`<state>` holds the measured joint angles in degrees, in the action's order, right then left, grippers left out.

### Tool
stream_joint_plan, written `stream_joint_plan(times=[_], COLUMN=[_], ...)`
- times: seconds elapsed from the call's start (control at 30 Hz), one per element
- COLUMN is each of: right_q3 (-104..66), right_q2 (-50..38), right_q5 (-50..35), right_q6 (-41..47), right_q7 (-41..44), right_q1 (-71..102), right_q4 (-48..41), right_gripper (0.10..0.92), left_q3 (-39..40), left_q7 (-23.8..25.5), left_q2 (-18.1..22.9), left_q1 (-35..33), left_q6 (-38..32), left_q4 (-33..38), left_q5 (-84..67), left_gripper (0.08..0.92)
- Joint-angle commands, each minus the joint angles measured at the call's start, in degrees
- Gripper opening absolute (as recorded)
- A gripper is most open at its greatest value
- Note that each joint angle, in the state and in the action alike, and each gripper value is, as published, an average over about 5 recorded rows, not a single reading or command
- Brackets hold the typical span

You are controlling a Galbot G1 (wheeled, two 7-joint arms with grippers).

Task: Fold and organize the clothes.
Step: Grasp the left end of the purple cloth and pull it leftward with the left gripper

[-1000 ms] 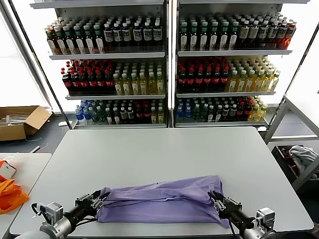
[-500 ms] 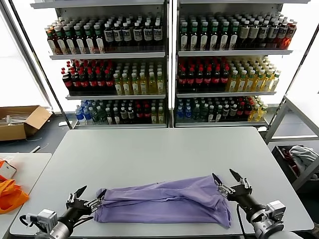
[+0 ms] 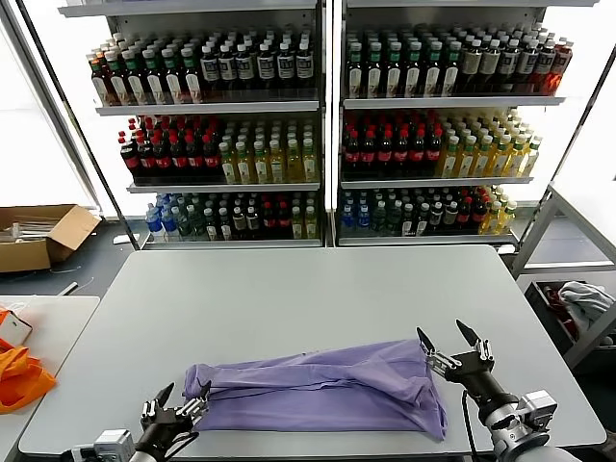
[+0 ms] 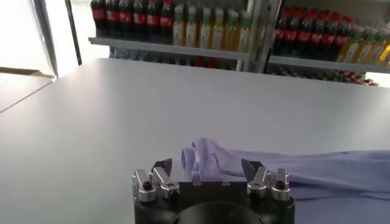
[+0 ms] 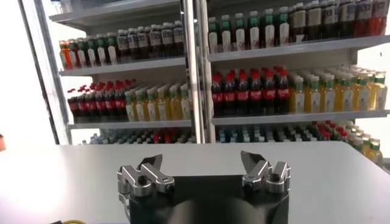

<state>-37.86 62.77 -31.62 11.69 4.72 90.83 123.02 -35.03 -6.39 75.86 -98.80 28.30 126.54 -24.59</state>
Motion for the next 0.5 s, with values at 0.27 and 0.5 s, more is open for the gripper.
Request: stream_joint_plan(times=[0.27,0.5], right_q3=[-0.1,-0.1], right_q2=[0.0,0.0], right_q5=[-2.6,-2.9], right_q6=[-0.2,-0.1], right_q7=[-0.7,-1.1], right_q1=[-0.7,-0.7], right_q4=[0.2,0.2], right_gripper=[0.823,0.823], left_q3=[4.8,3.0], left_q7=[-2.6,-0.6], left_q2=[3.7,3.4], left_q1=[0.9,1.2], left_q6=[-1.5,-3.0], left_q4=[-6.1,-6.5], left_q5=[0.5,0.4], left_gripper=[0.473,0.274])
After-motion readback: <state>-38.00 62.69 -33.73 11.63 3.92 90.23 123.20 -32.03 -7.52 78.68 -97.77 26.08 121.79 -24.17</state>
